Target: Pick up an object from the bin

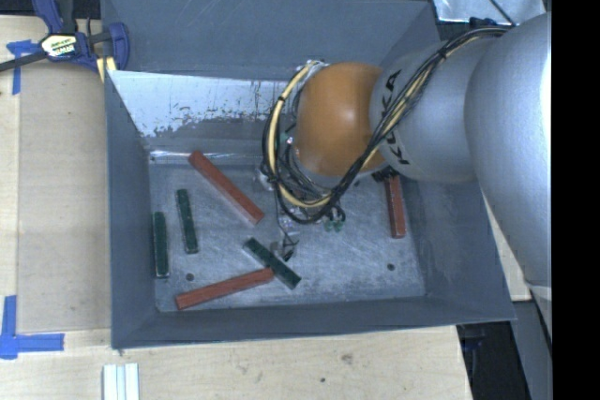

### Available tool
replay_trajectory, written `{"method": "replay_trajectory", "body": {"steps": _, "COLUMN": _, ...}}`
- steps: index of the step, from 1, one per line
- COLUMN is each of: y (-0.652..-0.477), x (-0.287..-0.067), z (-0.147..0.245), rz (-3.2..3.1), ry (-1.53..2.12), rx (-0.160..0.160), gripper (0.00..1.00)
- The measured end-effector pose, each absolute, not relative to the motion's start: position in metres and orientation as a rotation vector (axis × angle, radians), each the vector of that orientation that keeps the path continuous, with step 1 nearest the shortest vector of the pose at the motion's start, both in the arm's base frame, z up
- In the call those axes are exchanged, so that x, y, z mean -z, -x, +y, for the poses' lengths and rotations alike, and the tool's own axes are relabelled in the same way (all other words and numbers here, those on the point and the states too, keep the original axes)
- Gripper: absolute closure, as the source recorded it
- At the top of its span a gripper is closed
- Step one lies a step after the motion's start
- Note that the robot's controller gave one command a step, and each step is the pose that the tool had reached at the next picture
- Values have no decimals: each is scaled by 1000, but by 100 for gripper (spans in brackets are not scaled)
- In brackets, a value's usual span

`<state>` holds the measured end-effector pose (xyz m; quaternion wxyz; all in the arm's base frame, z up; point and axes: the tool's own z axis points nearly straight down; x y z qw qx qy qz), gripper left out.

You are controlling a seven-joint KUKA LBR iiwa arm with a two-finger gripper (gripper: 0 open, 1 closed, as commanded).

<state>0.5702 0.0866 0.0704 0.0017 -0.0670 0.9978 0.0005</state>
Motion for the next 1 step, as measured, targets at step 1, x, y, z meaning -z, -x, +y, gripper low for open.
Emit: {"method": "replay_trajectory", "body": {"steps": 1, "y": -571, "x": -72, "z": 87, "rz": 3128, "ry": 210, "rx": -2, "gripper": 100}}
